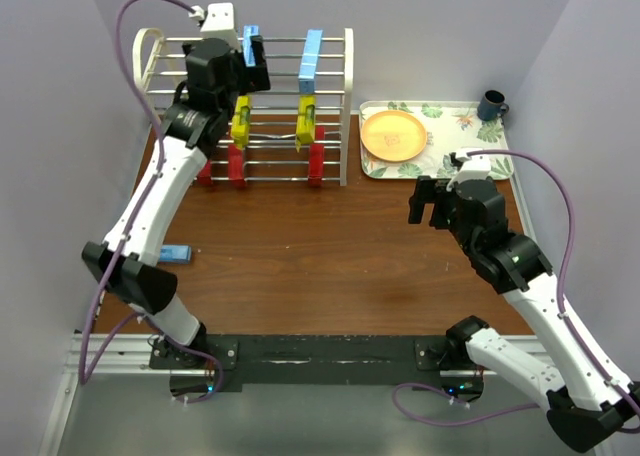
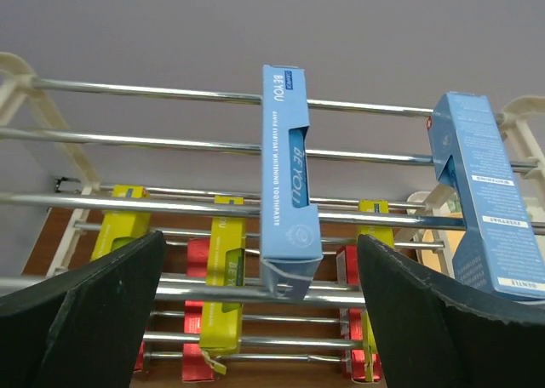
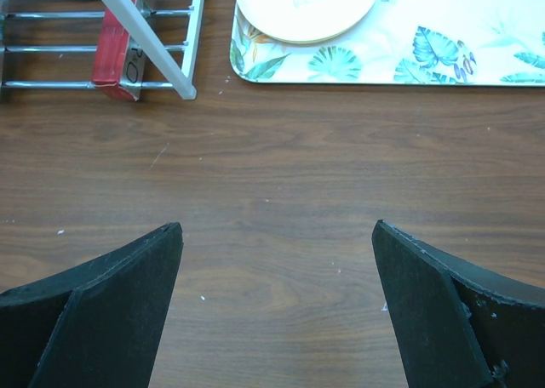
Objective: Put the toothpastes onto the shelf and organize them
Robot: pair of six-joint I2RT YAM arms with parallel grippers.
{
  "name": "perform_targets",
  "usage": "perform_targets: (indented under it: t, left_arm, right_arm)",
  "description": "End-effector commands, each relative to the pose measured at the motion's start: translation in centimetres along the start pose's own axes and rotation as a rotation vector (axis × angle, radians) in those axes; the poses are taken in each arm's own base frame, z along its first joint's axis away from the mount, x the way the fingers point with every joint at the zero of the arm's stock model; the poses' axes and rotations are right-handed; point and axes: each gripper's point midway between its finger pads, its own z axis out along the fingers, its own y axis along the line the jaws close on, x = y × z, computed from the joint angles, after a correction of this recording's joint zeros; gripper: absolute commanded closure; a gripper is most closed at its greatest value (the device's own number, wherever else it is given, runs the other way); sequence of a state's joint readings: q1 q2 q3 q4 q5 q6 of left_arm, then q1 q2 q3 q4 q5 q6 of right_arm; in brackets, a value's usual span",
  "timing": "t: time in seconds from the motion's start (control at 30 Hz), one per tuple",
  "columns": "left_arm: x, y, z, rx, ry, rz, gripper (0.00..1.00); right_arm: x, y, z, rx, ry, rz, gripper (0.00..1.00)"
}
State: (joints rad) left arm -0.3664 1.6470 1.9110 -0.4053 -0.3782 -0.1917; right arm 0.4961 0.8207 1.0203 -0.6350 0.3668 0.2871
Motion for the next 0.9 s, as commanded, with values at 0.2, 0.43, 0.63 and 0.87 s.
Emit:
perform_targets:
  t: [0.2, 0.43, 0.63, 0.87]
  left_arm:
    - [-4.9, 7.6, -10.6, -0.193, -0.234, -0.107, 0.00]
    - [5.2, 12.5, -12.8, -0.396, -0.067, -0.099, 0.00]
    - [13.9, 16.9, -14.9, -0.565, 0.052, -0.158, 0.00]
    - [21.9, 20.4, -17.3, -0.715, 0.181, -0.261, 0.00]
  right_arm:
    - [-0.9, 0.6, -0.2, -0.031, -0.025, 0.012, 0.02]
    - [-0.4, 0.9, 0.0, -0.048, -0.012, 0.020, 0.02]
    - [0.0, 1.3, 0.0, -0.069, -0.001, 0.029, 0.02]
    - [0.5, 1.3, -0.2, -0.077, 0.006, 0.029, 0.02]
